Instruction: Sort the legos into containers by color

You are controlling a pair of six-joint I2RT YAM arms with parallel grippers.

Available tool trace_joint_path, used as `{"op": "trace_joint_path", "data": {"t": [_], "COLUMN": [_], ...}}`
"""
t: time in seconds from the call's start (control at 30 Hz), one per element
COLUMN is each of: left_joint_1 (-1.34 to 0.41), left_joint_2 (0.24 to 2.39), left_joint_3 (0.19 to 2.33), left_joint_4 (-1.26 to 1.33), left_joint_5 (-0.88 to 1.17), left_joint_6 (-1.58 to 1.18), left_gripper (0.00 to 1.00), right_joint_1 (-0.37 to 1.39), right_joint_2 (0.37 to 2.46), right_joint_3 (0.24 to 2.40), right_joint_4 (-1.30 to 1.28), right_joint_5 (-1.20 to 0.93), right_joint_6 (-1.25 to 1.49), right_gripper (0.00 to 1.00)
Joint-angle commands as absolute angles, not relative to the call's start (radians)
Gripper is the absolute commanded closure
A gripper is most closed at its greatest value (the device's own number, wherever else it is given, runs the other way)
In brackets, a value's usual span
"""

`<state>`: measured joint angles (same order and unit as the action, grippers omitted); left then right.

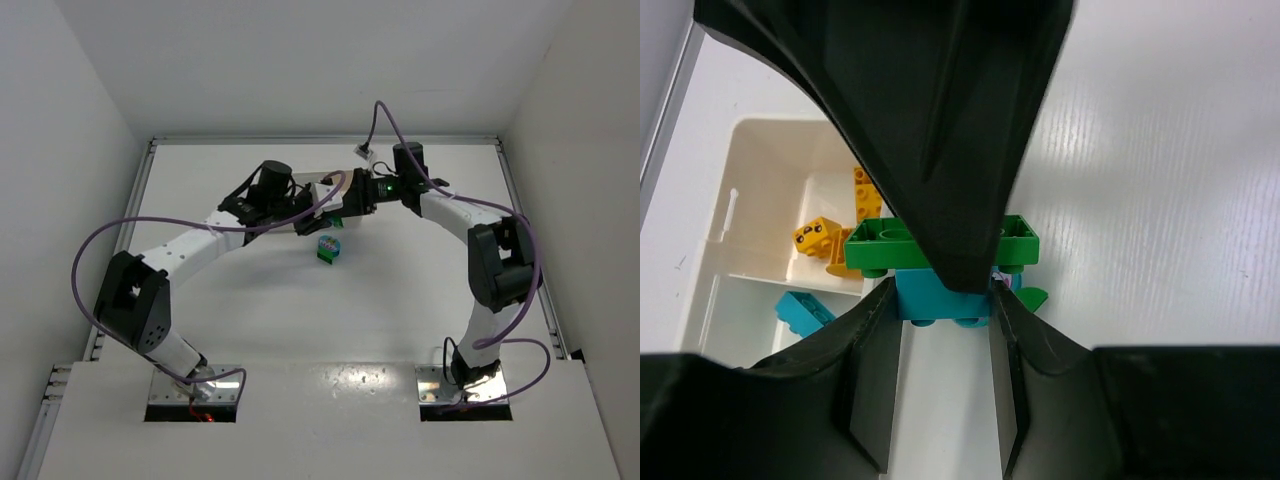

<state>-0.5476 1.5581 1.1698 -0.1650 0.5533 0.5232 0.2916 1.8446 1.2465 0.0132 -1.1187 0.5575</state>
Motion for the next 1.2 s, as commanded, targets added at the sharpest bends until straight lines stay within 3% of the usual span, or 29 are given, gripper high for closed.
{"op": "trace_joint_path", "data": {"t": [0.0, 0.2, 0.3, 0.67, 0.9, 1.17], "left_joint_1": [-0.568, -0.568, -0.558, -0.469, -0.402, -0.364], "left_joint_2": [1.563, 1.552, 1.510, 1.410, 1.515, 1.733], "left_joint_3": [1.220, 1.183, 1.149, 1.055, 1.181, 1.408], "left_joint_4": [-0.118, -0.129, -0.152, -0.264, -0.195, -0.184], "left_joint_5": [0.572, 0.525, 0.509, 0.443, 0.327, 0.339], "left_joint_6": [0.528, 0.528, 0.538, 0.566, 0.364, 0.218], "left_gripper": [0.85, 0.85, 0.86, 0.86, 0.86, 0.83], "right_joint_1": [0.301, 0.282, 0.273, 0.154, 0.133, 0.133], "right_joint_2": [1.852, 1.852, 1.823, 1.727, 1.727, 1.727], "right_joint_3": [1.296, 1.285, 1.276, 1.266, 1.284, 1.293], "right_joint_4": [-0.015, -0.005, -0.006, -0.086, -0.077, -0.097], "right_joint_5": [-1.106, -1.088, -1.088, -1.077, -1.045, -0.940], "right_joint_6": [0.502, 0.502, 0.486, 0.399, 0.390, 0.344], "right_gripper": [0.52, 0.85, 0.92, 0.95, 0.95, 0.95]}}
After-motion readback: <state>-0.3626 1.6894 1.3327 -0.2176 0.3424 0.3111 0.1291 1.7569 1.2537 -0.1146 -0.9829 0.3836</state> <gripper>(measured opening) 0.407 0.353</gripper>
